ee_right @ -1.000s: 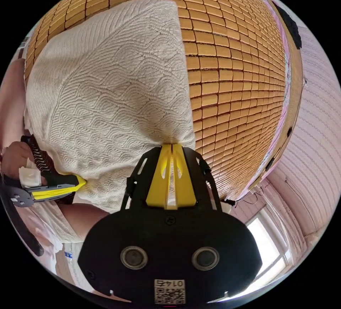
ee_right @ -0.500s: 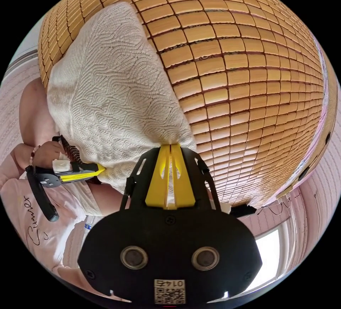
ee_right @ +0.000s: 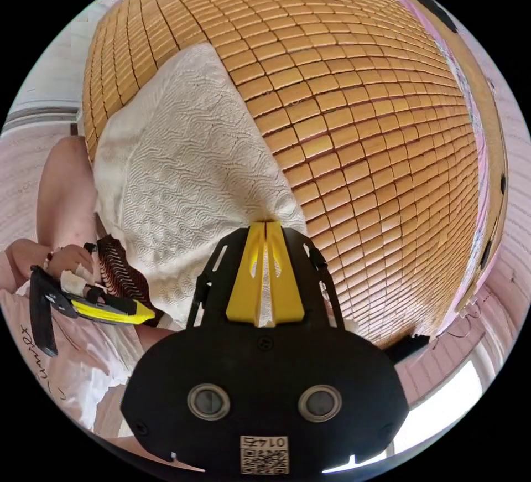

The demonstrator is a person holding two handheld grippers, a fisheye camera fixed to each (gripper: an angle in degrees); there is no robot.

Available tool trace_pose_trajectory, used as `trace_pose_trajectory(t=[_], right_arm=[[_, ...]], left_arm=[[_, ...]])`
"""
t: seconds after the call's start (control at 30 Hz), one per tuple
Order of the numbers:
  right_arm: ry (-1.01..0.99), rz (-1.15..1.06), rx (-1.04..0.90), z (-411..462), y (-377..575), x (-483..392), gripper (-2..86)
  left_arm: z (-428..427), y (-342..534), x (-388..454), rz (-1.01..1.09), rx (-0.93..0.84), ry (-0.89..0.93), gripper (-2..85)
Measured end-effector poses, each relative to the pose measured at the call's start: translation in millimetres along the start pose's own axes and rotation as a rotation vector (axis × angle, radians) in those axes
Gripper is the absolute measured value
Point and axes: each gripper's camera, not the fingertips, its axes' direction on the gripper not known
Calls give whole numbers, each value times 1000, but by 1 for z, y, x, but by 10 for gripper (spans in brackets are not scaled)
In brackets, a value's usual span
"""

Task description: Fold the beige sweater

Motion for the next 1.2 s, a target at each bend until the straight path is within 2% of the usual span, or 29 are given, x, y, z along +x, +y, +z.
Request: trace_pose_trajectory(t=[0.07,0.17,0.27,0.37,0.43,0.57,0.73,0.9,1.03,1.1,1.2], right_arm=[[-181,123,251,-16,81,22,-9],[-272,287,524,-26,211,29,-6],[-257,473,619,-11,338,18,-3],[-285,671,651,17,453,1,-2],[-363,774,682,38,515,-11,-2],[-516,914,761,84,614,-39,2],[-560,965,908,111,665,-46,31],[-632,979,886,133,672,-26,190],[-807,889,909,153,660,-7,201],[-824,886,908,158,657,-2,195],[-852,857,799,171,646,-1,138]], left_arm=[[3,-10,17,-5,13,-31,11],[24,-30,43,-10,-16,60,76],[58,-50,67,-24,-120,122,141],[91,-65,84,5,-248,82,153],[110,-69,88,12,-366,17,141],[106,-77,90,-2,-434,-44,50],[66,-74,91,44,-383,9,43],[8,-48,93,57,-387,82,42],[-21,-24,92,45,-404,94,42],[-37,-13,89,9,-409,76,42],[-51,-5,81,-48,-407,58,42]])
